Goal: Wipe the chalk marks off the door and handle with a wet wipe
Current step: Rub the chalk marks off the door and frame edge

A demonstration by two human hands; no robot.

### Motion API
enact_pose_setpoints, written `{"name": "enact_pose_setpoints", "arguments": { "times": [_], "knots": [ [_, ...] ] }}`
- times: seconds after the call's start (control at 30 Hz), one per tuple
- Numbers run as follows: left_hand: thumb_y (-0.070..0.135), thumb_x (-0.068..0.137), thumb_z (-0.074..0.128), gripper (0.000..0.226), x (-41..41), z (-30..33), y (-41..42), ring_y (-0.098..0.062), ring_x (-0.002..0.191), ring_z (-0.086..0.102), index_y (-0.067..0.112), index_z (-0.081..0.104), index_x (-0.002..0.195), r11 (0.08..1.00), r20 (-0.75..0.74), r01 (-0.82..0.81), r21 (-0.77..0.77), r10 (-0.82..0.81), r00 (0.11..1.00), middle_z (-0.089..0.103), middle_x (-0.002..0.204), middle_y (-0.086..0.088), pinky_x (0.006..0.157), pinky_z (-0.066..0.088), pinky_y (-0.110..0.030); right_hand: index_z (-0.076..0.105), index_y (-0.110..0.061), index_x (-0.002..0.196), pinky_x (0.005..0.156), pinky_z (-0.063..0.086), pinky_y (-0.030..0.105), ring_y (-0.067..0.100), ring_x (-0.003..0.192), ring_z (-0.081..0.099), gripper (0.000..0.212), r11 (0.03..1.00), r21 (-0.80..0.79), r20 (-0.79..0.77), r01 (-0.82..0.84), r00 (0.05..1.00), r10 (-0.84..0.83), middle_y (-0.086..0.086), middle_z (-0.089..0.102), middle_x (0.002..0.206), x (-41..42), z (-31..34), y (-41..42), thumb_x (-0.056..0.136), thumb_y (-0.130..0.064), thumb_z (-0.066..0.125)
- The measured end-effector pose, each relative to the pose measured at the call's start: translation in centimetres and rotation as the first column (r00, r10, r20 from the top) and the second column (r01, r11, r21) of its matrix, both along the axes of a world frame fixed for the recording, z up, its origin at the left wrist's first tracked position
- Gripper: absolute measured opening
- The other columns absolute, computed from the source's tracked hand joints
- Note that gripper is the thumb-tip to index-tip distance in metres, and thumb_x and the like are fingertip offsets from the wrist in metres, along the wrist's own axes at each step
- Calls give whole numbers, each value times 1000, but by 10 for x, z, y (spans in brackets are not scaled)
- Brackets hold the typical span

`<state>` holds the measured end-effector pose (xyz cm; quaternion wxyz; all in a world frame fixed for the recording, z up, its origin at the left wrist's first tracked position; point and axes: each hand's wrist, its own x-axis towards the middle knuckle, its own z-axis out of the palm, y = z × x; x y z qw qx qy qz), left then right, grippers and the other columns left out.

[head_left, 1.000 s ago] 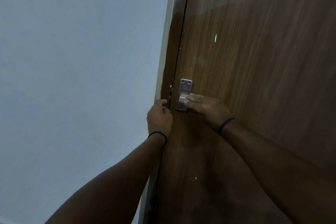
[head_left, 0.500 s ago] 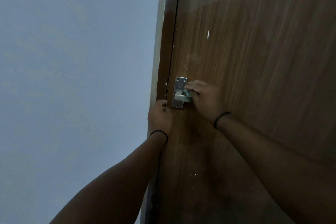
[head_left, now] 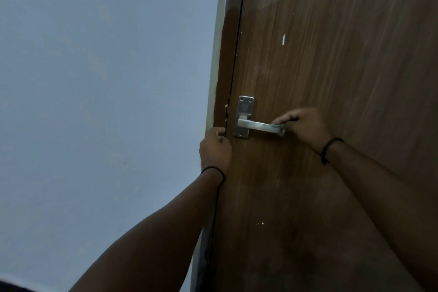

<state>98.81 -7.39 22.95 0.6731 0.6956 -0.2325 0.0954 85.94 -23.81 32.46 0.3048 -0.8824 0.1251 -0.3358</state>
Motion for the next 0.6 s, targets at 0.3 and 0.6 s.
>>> {"name": "enact_pose_setpoints", "arguments": {
  "times": [0.3, 0.6],
  "knots": [
    [18, 95, 59, 23, -24, -15, -16, -12, 92, 67, 14, 68, 116, 976, -73, 216, -35, -218, 973, 72, 107, 0, 82, 56, -30, 64, -4, 98, 60, 57, 20, 19, 84, 70, 17, 631, 773, 213, -65, 964, -162, 14, 70, 96, 33, -92, 54, 84, 4, 68],
    [13, 90, 62, 20, -2, 10, -17, -4, 89, 62, 18, 75, 105, 996, 106, -53, -78, 61, 992, 72, 100, 6, 72, 43, -7, 70, -14, 94, 65, 56, 19, 10, 81, 70, 6, 701, 701, 411, -128, 876, -251, 1, 74, 90, 91, -91, 75, 88, -15, 70]
  ]
}}
